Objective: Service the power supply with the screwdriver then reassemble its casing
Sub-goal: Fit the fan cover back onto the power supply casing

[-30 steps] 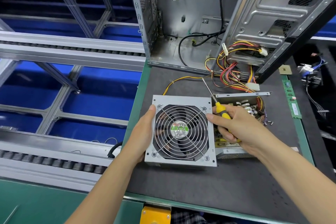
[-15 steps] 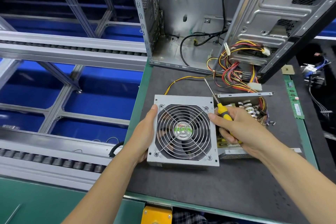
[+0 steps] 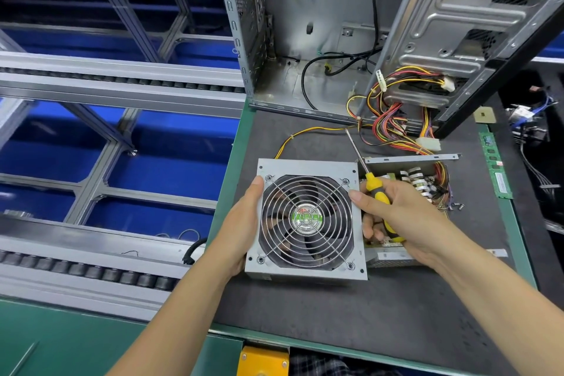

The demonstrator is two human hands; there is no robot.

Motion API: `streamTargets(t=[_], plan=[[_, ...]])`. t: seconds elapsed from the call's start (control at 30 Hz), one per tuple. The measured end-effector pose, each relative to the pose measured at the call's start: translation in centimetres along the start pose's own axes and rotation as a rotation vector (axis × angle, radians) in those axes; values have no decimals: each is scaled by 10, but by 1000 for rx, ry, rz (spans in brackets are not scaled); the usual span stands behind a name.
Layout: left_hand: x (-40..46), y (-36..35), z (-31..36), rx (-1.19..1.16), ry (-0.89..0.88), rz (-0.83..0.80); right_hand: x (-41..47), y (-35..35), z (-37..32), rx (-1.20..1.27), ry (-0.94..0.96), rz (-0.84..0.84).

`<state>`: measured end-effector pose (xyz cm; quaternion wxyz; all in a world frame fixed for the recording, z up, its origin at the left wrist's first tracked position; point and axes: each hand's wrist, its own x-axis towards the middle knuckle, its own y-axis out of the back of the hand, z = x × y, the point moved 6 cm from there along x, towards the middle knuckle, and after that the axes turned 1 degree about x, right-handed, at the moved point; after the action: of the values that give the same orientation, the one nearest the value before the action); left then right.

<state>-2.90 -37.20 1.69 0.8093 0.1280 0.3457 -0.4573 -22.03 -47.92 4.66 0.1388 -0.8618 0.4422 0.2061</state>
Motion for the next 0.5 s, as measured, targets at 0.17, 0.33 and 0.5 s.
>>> streamTargets(t=[0.17,0.33,0.5], plan=[[0,-1,0,7,-15,0,1,0,0,-3,17,3],[1,-1,0,17,-30,8,0,-1,0,-6,17,-6],[2,0,1,23,-48,16,0,-2,0,-19,16,-2]])
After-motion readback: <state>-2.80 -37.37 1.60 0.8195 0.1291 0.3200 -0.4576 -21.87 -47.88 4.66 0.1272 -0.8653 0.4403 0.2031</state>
